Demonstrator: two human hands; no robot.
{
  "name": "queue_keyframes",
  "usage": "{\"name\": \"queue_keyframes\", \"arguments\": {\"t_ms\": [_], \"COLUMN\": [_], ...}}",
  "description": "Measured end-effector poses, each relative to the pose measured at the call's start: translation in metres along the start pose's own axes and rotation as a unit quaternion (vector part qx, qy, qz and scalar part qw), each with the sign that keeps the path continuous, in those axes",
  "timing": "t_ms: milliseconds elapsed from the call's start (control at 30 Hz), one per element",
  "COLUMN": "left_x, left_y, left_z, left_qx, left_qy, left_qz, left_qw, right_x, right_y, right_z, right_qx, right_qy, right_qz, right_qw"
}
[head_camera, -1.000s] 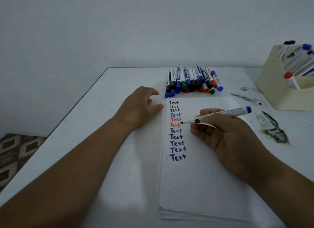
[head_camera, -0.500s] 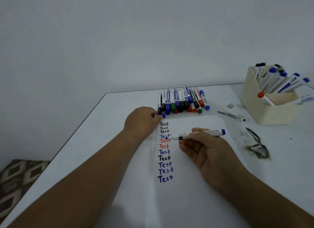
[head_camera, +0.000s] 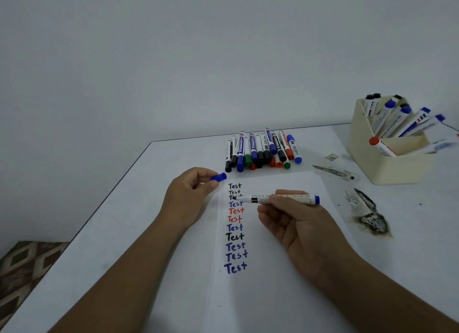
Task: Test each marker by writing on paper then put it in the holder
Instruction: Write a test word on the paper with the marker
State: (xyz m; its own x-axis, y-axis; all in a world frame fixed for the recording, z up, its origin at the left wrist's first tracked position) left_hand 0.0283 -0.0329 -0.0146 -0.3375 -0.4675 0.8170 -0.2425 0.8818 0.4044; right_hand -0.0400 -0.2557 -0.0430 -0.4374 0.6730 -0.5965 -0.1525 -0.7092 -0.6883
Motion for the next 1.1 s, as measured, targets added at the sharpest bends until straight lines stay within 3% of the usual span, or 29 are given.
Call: {"name": "queue_keyframes", "arguments": {"t_ms": [500, 700, 1100], "left_x": [0.016, 0.015, 0.036], "left_y": [-0.014, -0.022, -0.033], "left_z": [0.003, 0.008, 0.011], "left_qx": [-0.114, -0.149, -0.140], "left_qy": [-0.069, -0.052, -0.106], "left_qz": [-0.006, 0.010, -0.032], "left_qw": [0.991, 0.987, 0.984], "right_x": [-0.002, 0.000, -0.001], "right_y": [0.001, 0.001, 0.002], "right_z": [0.003, 0.001, 0.003], "right_qx": [0.016, 0.021, 0.025], "right_qy": [0.060, 0.065, 0.067], "right_qz": [0.066, 0.098, 0.074], "right_qw": [0.996, 0.993, 0.995]}}
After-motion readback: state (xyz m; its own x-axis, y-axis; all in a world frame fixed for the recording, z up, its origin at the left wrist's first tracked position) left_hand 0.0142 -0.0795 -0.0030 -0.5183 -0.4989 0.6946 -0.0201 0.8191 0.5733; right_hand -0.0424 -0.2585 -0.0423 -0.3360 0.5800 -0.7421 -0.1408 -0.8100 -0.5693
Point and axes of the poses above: each hand's wrist, its own z-axis away from the middle knuckle, its own y-axis out of the back of the hand, x = y × z, the point moved 7 cm from there along -z, towards the middle knuckle, and after that the axes turned 12 degrees about -y, right-handed, at the moved point
